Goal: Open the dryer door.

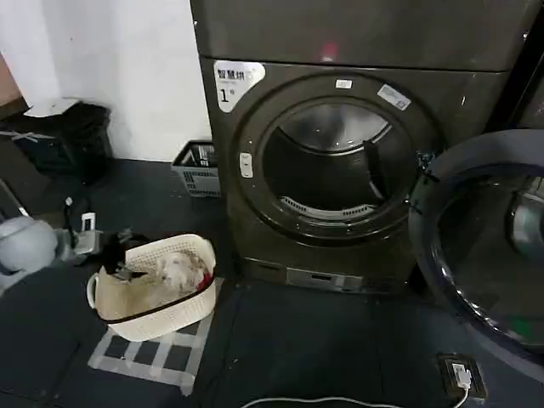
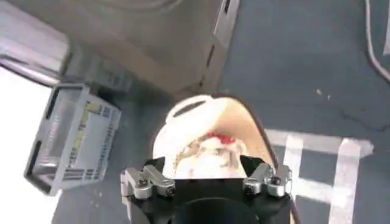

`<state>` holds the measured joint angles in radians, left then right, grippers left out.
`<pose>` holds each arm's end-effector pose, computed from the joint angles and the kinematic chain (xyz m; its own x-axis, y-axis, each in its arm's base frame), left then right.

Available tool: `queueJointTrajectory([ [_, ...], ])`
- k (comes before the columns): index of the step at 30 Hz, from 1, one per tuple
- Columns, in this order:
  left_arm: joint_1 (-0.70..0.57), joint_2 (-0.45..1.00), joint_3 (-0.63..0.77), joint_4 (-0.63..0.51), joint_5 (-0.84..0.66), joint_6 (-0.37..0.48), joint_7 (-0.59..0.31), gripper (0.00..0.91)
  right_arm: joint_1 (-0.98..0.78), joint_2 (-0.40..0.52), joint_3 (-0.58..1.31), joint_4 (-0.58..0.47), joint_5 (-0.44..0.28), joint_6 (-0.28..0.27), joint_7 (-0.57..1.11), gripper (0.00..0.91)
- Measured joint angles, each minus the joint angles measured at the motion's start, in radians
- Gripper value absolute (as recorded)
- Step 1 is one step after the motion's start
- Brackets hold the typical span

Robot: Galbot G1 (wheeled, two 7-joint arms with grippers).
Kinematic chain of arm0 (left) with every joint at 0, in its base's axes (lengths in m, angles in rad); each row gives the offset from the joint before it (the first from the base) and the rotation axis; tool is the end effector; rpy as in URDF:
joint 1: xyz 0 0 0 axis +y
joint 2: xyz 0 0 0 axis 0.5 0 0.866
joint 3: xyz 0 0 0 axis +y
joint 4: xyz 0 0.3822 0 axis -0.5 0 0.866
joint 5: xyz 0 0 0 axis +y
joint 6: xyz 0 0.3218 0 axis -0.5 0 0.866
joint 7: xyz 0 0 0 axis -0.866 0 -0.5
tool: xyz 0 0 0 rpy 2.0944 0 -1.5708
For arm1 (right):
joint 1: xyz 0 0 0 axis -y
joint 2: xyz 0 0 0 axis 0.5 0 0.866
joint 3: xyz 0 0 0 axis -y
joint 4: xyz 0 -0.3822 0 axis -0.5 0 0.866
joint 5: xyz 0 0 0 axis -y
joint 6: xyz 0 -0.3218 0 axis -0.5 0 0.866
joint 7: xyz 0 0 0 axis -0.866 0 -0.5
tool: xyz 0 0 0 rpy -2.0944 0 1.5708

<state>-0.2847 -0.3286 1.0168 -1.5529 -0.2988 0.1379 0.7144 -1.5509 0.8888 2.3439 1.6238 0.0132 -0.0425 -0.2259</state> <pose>0.4197 0.2634 -0.0922 -0.5326 0.3242 0.7818 0.8414 0.1022 0.5307 -0.1116 -0.4719 -0.0381 -0.2889 0.7677 -0.5720 0.8864 -0.0112 -0.4627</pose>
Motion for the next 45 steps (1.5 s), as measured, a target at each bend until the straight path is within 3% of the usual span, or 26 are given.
queueJointTrajectory([
  [15, -0.021, 0.025, 0.021, 0.049, 0.127, -0.013, 0.081, 0.907, 0.002, -0.007, 0.002, -0.002, 0.003, -0.003, 0.0, 0.907],
  [45, 0.006, 0.052, 0.005, 0.027, 0.128, -0.041, 0.063, 0.907, -0.004, 0.0, 0.024, -0.002, 0.012, -0.003, 0.002, 0.907],
])
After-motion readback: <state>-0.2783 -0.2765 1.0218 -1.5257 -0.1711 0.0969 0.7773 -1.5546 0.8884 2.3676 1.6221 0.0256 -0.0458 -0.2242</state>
